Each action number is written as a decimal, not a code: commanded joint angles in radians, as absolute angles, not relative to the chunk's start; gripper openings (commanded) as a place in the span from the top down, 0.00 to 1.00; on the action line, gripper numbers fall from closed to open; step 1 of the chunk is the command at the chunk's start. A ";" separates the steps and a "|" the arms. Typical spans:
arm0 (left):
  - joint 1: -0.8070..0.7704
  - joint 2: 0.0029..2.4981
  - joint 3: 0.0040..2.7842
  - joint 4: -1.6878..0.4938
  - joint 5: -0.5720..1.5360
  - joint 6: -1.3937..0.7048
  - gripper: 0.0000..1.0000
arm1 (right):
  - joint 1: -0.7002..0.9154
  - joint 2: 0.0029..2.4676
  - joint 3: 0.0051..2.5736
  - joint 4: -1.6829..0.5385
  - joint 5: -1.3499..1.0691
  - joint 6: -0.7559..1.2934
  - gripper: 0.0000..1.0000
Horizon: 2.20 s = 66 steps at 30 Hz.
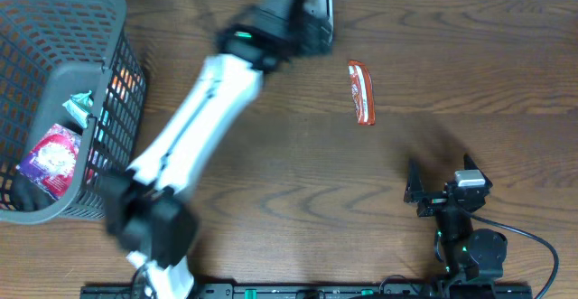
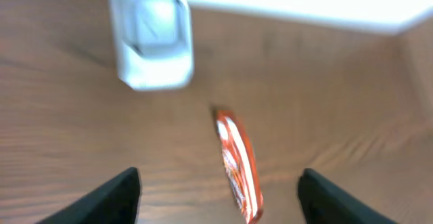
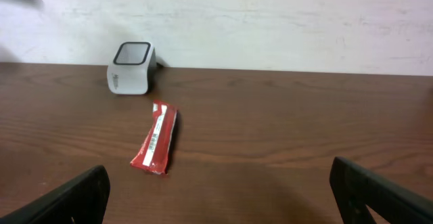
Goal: Scan the item barcode
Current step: 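Lift the red snack bar out and drop it near the scanner, then reach the left gripper into the basket and grasp the pink package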
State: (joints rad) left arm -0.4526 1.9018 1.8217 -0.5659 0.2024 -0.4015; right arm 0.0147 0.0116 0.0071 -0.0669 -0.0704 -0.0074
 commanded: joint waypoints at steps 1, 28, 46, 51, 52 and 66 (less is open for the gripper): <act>-0.286 1.708 1.835 -0.625 0.189 -0.378 0.20 | 0.007 0.006 0.006 -0.071 -0.066 0.006 0.01; 0.514 1.728 1.501 -0.983 -0.210 -0.450 0.15 | 0.007 0.006 0.006 -0.071 -0.066 0.006 0.01; 0.508 2.050 1.476 -0.991 -0.278 -0.449 0.16 | 0.007 0.006 0.006 -0.071 -0.066 0.006 0.01; 0.508 2.105 1.476 -1.013 -0.279 -0.446 0.72 | 0.007 0.006 0.006 -0.071 -0.066 0.006 0.01; 0.508 2.104 1.477 -1.015 -0.279 -0.446 0.81 | 0.007 0.006 0.006 -0.071 -0.066 0.006 0.01; 0.508 1.700 1.612 -1.041 -0.278 -0.447 0.93 | 0.007 0.006 0.006 -0.071 -0.066 0.006 0.01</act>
